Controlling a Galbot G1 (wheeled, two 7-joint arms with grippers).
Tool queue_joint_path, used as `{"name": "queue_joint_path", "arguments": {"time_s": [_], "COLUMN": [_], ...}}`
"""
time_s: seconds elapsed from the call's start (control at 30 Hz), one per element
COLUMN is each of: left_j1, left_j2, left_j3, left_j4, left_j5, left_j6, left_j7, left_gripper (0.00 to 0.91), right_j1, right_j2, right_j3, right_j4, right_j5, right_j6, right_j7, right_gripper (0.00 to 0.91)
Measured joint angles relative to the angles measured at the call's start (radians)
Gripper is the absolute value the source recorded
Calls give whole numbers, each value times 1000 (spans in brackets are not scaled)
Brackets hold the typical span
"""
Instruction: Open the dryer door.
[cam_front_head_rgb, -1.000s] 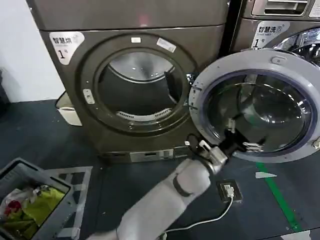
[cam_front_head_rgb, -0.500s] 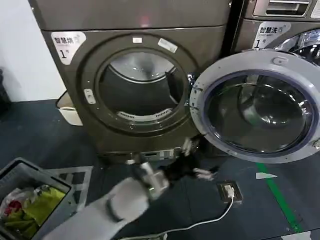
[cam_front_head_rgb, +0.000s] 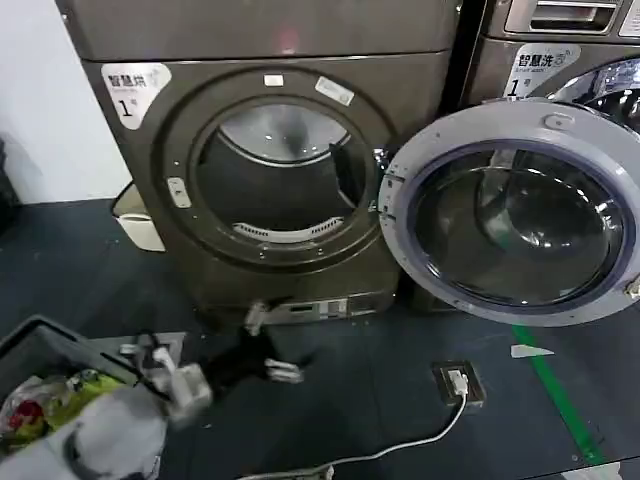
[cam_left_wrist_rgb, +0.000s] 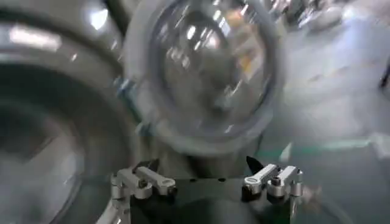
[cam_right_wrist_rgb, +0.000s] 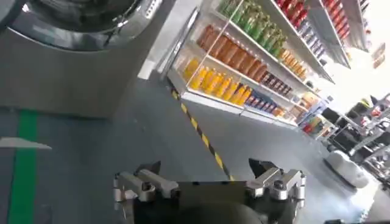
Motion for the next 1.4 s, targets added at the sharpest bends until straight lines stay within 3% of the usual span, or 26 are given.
{"name": "queue_joint_path", "arguments": {"time_s": [0.33,0.8,1.0,1.4], "left_j1": [93,479,541,612], "left_j2": [143,99,74,60], "left_j3": [-150,-586,-717,-863], "left_j4": [84,129,167,251], "left_j5": [-321,-761,-913,-1204], "left_j6": [210,506,600,609], "left_j7": [-125,-396,-502,-694], "left_gripper": [907,907,907,907], "right_j1": [33,67,80,112], "right_j2": [5,-6,4,30], "right_j3": [-1,-19,-31,-61], "right_j4": [25,-7,-18,-18], "right_j5": [0,-22,-22,2], "right_j6": [-6,-8,-16,-8], "right_j7": [2,-3,10,46], "right_gripper": [907,907,907,907]}}
